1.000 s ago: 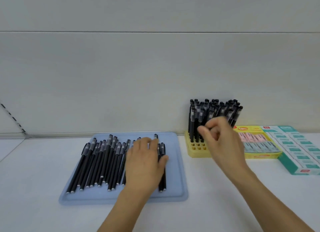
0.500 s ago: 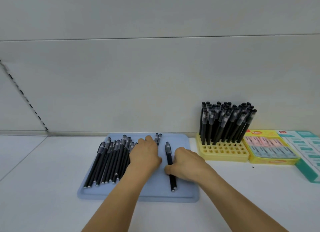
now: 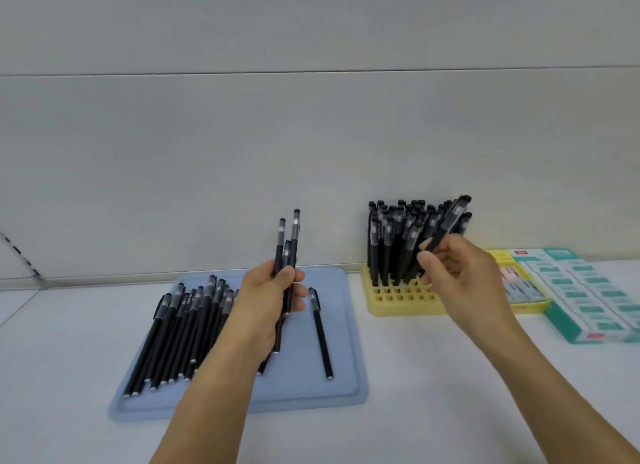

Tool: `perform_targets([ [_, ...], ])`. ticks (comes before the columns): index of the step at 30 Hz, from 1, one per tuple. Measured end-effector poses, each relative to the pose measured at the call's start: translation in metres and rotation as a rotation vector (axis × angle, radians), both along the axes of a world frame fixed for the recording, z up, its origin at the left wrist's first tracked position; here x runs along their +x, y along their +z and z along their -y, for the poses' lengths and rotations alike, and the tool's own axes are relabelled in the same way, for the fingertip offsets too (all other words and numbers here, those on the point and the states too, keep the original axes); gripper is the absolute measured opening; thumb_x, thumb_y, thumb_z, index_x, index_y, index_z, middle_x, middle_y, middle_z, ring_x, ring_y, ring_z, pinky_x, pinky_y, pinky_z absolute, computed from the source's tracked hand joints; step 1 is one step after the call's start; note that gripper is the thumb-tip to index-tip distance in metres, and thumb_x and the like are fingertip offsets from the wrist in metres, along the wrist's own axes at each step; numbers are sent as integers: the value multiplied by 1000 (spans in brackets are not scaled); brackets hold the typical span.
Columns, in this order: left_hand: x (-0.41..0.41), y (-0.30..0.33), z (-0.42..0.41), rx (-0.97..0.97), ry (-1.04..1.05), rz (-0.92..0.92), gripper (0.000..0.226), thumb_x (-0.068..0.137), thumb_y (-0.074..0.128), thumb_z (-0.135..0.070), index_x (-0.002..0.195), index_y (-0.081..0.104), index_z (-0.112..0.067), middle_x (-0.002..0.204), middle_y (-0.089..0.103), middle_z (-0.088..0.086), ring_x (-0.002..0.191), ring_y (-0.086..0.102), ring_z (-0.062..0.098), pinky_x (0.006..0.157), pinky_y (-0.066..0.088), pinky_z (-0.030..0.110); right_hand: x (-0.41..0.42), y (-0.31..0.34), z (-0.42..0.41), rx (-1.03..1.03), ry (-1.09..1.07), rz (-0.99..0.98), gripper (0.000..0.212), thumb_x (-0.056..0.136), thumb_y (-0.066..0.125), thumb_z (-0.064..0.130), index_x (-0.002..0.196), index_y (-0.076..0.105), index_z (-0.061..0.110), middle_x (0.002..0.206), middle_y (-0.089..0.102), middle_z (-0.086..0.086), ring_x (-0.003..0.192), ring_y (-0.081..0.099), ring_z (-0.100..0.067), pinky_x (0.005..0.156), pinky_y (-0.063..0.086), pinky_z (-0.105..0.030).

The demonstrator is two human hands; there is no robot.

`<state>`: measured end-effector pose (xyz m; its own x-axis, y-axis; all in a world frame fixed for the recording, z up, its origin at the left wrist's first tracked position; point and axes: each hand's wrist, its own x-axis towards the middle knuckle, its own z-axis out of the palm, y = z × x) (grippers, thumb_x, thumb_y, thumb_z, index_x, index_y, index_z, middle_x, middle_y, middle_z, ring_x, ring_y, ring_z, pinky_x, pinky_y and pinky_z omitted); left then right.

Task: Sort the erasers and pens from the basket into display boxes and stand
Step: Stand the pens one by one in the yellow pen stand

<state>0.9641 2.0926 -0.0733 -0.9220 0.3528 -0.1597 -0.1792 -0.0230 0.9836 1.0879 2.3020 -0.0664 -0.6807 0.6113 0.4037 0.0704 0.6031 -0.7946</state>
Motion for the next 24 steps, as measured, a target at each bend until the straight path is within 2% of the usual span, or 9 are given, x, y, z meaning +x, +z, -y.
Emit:
perform_targets([
  [3,12,4,-14,142,19,32,20,102,43,-7,99,63,-8,81,66,2,64,62,13,53,50,22,-3,-3,-16,75,-84,35,11,91,62,20,81,60,15,72,65,0,71,66,-20,65,54,-38],
  [9,31,3,-33,152,-15,9,22,103,41,-7,104,63,-6,84,68,3,65,65,11,59,53,24,-18,-18,-21,144,-83,152,14,91,64,19,78,59,15,71,65,3,71,64,-17,65,52,-34],
  [13,35,3,-34,159,-35,7,21,103,41,-6,107,62,-5,85,68,4,64,65,11,59,54,22,-23,-27,-19,171,-80,230,17,90,64,20,74,57,19,69,62,8,68,61,-15,66,54,-39],
  [19,38,1,-32,166,-79,10,22,103,42,-7,105,63,-4,87,70,5,70,68,13,60,54,22,-22,-24,-14,182,-112,331,15,87,68,29,88,57,19,78,62,6,75,60,-15,64,49,-33],
  [22,41,1,-33,179,-124,-3,22,102,43,-9,106,64,-5,87,72,3,75,69,15,61,52,22,-10,-18,-5,137,-136,168,17,88,67,28,92,53,19,76,57,6,71,54,-10,65,49,-37],
  [24,45,3,-37,179,-170,-18,21,102,44,-10,107,64,-7,89,72,4,77,69,16,63,52,22,-5,-8,9,78,-18,43,9,90,64,26,85,59,21,72,60,6,68,55,-6,63,47,-27],
])
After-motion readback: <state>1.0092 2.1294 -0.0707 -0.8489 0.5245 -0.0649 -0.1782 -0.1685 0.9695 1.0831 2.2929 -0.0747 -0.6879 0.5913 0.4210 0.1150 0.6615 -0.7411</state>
